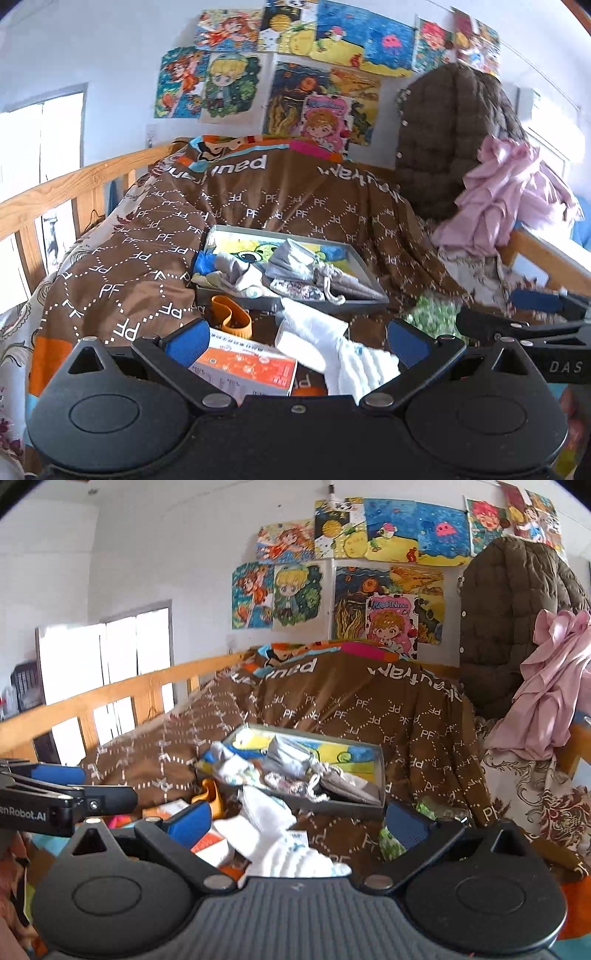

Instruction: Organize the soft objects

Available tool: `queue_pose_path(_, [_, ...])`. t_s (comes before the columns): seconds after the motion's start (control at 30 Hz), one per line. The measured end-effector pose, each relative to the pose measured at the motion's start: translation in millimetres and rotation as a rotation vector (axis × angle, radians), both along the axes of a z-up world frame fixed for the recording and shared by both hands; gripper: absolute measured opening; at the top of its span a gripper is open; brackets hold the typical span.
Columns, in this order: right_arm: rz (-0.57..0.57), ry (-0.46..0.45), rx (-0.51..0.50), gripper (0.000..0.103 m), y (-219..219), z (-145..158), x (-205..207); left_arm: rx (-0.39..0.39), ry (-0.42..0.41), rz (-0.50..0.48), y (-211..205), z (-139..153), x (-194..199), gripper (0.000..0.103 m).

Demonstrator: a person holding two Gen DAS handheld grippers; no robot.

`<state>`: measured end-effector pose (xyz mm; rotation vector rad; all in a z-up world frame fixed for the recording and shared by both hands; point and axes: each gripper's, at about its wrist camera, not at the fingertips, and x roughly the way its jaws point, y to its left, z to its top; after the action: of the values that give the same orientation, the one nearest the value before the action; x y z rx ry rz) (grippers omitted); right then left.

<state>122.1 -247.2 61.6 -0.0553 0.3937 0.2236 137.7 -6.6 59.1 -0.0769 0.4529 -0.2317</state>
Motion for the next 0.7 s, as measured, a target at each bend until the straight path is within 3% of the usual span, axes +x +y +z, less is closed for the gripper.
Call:
queue_pose_path(0.17, [0.006, 0.042, -0.03, 0.103, 3.9, -13.9, -10.6, -0.02, 0.015, -0.005, 14.1, -25.1, -16.3, 0.102])
queue_pose_path(0.33, [0.018, 0.116, -0.054, 0.103, 8.1, -28.5, -10.2, -0.041, 0.127, 0.056, 30.5, -54.4, -19.1, 0.102])
queue_pose_path(0.7, [0.008, 0.248, -0.101, 0.103, 14.5, -53.2, 5.5, 0.01, 0.173, 0.048, 24.6, -66.4, -12.2, 0.102])
